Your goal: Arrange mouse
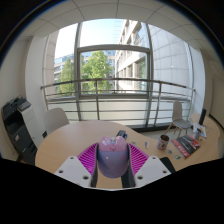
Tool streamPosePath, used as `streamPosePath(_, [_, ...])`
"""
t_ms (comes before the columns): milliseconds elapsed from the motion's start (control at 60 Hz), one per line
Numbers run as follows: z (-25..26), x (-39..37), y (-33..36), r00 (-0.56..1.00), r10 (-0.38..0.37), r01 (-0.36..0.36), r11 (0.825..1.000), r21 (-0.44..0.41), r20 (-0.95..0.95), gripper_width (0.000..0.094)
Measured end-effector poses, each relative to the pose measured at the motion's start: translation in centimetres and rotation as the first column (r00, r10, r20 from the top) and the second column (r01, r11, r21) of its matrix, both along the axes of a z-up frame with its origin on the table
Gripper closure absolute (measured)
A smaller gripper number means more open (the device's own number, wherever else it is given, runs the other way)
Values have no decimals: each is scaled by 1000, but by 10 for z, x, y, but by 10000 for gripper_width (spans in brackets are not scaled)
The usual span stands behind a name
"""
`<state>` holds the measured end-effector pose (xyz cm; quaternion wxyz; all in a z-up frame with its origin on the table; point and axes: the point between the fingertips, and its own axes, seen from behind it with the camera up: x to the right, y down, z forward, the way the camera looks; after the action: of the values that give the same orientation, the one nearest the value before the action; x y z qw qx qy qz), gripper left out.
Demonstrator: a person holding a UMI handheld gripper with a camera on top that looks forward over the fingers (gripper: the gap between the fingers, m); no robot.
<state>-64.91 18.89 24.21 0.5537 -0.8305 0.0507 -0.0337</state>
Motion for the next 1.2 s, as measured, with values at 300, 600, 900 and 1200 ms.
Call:
streamPosePath(300, [-98, 193, -37, 998, -45, 50, 988, -149, 32, 514])
streamPosePath(600, [-239, 205, -33, 995, 80, -93, 945, -315, -53, 445])
streamPosePath(900, [-222, 220, -52, 996, 91, -93, 946, -311, -19, 95])
streamPosePath(1200, [-117, 209, -148, 998, 43, -32, 977, -210, 45, 88])
